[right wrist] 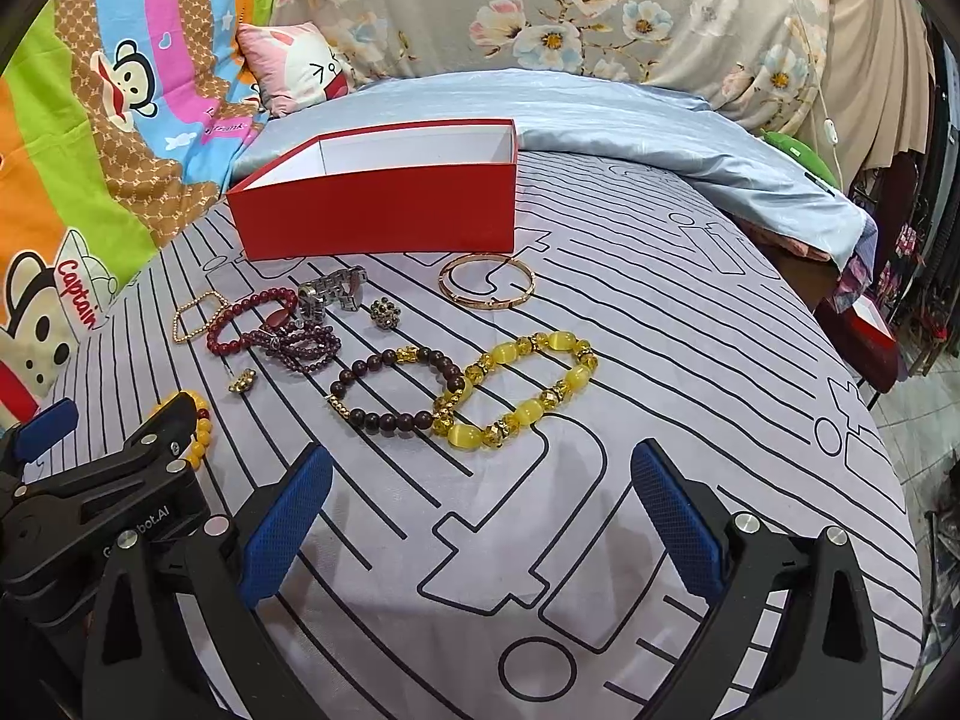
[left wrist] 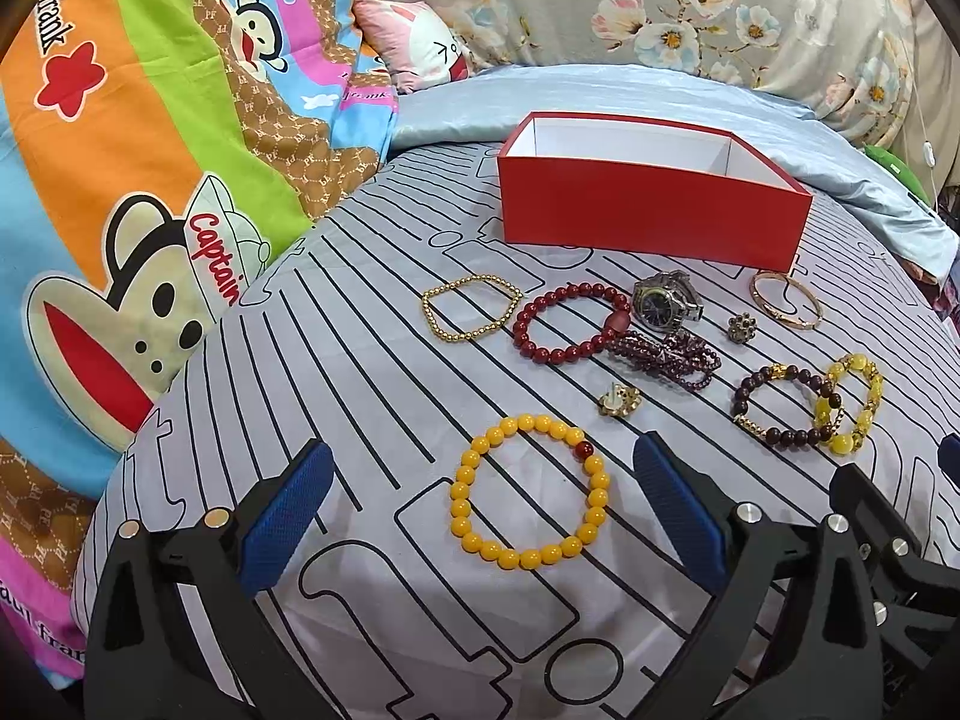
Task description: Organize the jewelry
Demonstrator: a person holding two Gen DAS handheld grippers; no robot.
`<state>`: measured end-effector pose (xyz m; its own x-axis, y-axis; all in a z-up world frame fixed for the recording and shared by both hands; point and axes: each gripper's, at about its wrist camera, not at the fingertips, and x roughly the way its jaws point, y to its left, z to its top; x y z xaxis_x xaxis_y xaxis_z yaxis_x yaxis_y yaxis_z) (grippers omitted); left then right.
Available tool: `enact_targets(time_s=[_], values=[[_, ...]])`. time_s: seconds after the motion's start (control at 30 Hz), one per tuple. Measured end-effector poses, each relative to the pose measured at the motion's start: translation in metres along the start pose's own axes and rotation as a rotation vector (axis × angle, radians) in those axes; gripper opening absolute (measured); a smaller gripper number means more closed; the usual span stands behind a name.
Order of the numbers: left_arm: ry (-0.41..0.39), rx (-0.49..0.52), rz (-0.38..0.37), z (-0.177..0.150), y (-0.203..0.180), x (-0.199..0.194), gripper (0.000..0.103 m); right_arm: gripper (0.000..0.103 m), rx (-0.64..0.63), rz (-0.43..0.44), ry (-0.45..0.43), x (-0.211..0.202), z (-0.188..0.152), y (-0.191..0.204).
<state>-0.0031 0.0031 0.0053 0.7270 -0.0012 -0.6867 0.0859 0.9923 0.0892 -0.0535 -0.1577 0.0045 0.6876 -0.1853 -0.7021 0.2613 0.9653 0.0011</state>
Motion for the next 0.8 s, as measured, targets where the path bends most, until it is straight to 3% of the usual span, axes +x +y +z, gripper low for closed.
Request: enact_targets(time_s=[0.8], values=[[-0.001, -0.004, -0.001, -0.0004, 0.0022, 0.0009, 0.092, 0.096, -0.003, -0.002, 0.000, -0.0007, -0.0008, 0.0017]])
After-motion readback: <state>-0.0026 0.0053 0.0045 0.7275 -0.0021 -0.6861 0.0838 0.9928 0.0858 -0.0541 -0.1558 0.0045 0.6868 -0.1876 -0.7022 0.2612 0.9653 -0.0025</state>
